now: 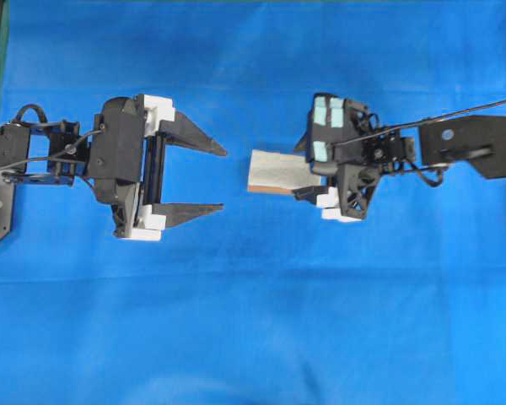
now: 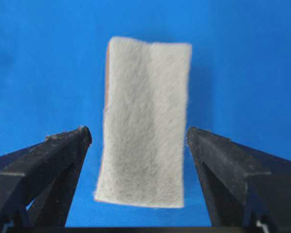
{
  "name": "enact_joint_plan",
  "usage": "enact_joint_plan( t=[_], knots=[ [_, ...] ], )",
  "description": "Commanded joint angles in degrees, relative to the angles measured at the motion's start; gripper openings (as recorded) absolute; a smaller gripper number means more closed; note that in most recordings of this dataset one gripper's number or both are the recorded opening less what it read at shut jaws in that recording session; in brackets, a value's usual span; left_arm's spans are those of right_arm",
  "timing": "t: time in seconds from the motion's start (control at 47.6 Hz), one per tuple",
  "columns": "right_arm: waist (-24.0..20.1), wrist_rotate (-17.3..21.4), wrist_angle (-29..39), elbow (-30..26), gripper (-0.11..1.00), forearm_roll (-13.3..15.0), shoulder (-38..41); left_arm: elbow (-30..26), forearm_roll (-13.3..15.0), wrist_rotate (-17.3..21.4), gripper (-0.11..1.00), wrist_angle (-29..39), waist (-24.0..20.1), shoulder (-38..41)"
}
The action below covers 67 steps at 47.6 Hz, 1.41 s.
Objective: Hand over the sponge with the left arm and wipe it with the right arm.
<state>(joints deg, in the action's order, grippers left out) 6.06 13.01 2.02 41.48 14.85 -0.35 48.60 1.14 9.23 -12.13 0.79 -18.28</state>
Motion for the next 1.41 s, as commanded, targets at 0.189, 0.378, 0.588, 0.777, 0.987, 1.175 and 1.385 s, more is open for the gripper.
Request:
enact_joint_plan(
  t=[0.189,0.378,0.588,0.777,0.987,1.175,1.385],
  knots=[
    [-0.09,-0.35,5.1,-0.62,0.74,-0.09,-13.01,-1.05,0.0,-0.26,0.85,-0.62,0.18,-0.53],
    [-0.18,-0.35,5.71,0.97,0.74,-0.09,-17.49,-1.14,0.0,-0.26,0.85,-0.62,0.09,-0.53],
    [-0.18,-0.26,4.75,1.41,0.74,0.0,-17.4,-1.14,0.0,-0.26,0.85,-0.62,0.18,-0.35],
    [-0.18,-0.26,3.78,1.58,0.74,-0.09,-17.14,-1.23,0.09,-0.26,0.85,-0.53,0.18,-0.35],
    [-0.26,-0.35,5.19,2.2,0.74,-0.09,-20.3,0.09,0.09,-0.35,0.85,0.0,0.18,-3.08],
    [-0.26,-0.35,8.09,4.75,0.74,-0.09,-27.42,2.46,0.09,-0.26,0.85,1.58,0.18,-8.96],
    [-0.79,-0.44,10.02,9.49,0.74,-0.09,-37.79,6.33,0.09,-0.18,0.85,3.69,0.18,-17.14]
  ],
)
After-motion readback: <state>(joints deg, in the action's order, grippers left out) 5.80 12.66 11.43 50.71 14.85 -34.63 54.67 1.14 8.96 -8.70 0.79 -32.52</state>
